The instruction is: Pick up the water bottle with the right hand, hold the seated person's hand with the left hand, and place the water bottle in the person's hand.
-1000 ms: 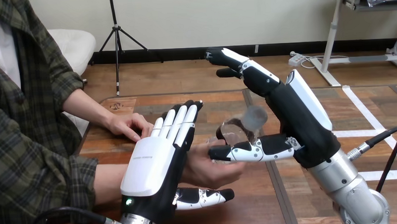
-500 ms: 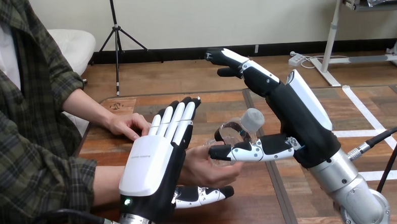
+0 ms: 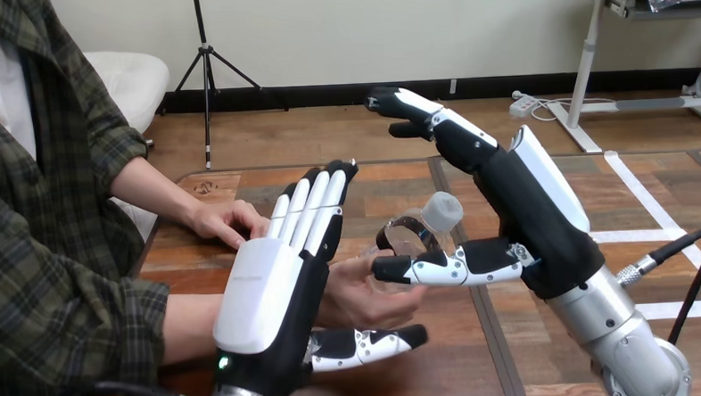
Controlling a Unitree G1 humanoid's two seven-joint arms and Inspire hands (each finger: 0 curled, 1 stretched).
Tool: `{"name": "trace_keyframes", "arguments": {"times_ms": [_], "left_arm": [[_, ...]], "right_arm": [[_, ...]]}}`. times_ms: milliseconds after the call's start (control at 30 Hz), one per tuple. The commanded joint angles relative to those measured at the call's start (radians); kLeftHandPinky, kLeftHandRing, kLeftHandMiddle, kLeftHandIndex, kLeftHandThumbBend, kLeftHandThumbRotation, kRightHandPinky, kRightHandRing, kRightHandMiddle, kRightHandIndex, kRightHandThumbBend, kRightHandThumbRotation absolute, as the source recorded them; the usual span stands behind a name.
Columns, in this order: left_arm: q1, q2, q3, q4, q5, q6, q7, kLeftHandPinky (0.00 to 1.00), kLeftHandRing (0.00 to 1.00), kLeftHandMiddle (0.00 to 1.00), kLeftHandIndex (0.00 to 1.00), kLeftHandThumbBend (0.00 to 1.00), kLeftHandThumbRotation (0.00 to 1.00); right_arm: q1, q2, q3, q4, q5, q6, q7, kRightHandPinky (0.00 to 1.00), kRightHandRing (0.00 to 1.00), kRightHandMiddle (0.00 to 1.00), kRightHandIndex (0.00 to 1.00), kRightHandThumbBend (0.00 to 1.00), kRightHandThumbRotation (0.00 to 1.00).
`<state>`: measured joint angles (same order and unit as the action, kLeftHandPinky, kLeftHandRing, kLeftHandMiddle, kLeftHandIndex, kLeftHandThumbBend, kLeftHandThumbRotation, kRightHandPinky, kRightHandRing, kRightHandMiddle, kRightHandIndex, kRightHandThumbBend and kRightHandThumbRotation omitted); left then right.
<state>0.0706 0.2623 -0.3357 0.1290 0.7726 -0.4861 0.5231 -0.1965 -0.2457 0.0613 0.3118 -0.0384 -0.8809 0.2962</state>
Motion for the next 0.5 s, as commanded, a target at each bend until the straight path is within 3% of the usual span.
{"name": "trace_keyframes", "arguments": {"times_ms": [0, 233, 467], "left_arm": [[-0.072, -0.003, 0.016, 0.052, -0.060, -0.115, 0.046, 1.00, 1.00, 1.00, 1.00, 1.00, 0.45], [-0.097, -0.026, 0.027, 0.141, -0.165, -0.303, 0.066, 1.00, 1.00, 1.00, 1.00, 1.00, 0.57], [-0.105, -0.044, 0.042, 0.179, -0.178, -0.396, 0.086, 1.00, 1.00, 1.00, 1.00, 0.99, 0.78]], "right_arm": [[-0.024, -0.009, -0.030, -0.046, 0.004, -0.005, -0.026, 0.83, 0.89, 0.90, 0.84, 0.79, 0.09], [-0.023, -0.001, -0.031, -0.038, 0.030, -0.016, -0.028, 0.83, 0.88, 0.89, 0.83, 0.80, 0.08], [-0.018, 0.015, -0.034, -0.037, 0.061, -0.018, -0.033, 0.82, 0.87, 0.88, 0.82, 0.76, 0.09]]}}
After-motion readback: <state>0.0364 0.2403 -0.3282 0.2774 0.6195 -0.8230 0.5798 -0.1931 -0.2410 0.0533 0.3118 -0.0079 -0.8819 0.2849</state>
